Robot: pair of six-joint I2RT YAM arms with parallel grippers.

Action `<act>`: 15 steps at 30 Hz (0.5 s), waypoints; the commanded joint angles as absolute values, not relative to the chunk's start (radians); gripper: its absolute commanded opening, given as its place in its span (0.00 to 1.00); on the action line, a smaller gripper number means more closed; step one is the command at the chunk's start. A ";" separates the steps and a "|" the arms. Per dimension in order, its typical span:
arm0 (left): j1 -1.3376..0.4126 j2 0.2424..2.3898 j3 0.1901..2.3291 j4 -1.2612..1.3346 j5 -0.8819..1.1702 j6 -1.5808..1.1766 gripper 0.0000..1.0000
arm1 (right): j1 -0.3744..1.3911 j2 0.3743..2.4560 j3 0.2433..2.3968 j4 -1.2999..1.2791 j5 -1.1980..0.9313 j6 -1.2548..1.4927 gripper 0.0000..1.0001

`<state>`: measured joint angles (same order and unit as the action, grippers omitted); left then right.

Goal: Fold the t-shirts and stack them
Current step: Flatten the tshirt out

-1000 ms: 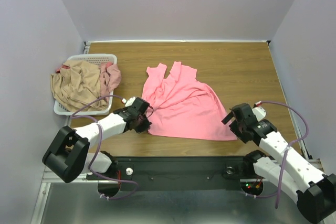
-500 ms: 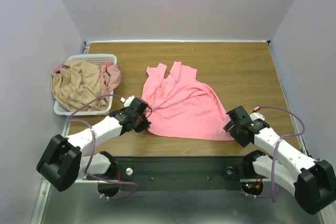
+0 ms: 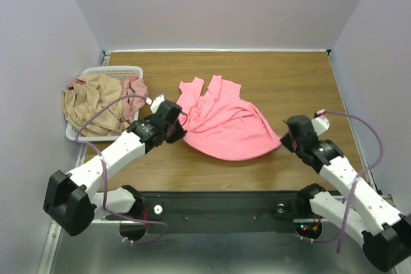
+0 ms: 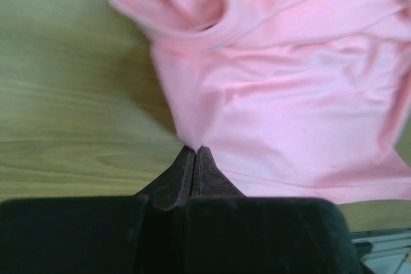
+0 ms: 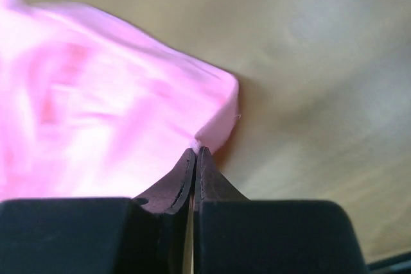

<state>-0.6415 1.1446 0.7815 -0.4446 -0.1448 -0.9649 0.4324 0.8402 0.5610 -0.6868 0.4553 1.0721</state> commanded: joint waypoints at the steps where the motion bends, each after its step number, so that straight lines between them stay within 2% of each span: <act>1: -0.646 1.082 1.029 -0.526 -0.256 -0.901 0.00 | 0.433 0.743 0.814 -0.581 0.594 0.959 0.00; 8: -0.646 1.075 1.549 -0.652 -0.318 -0.763 0.00 | 0.433 0.759 1.234 -0.575 0.549 0.798 0.00; 9: -0.646 1.086 1.669 -0.670 -0.313 -0.727 0.00 | 0.433 0.765 1.327 -0.575 0.543 0.770 0.00; 15: -0.646 1.123 2.029 -0.690 -0.210 -0.647 0.00 | 0.433 0.825 1.615 -0.563 0.453 0.680 0.00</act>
<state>-0.6422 1.1175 1.8698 -0.6529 -0.2504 -0.7315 0.4332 0.8013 1.4712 -0.6094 0.4973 0.7750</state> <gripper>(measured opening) 0.026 0.022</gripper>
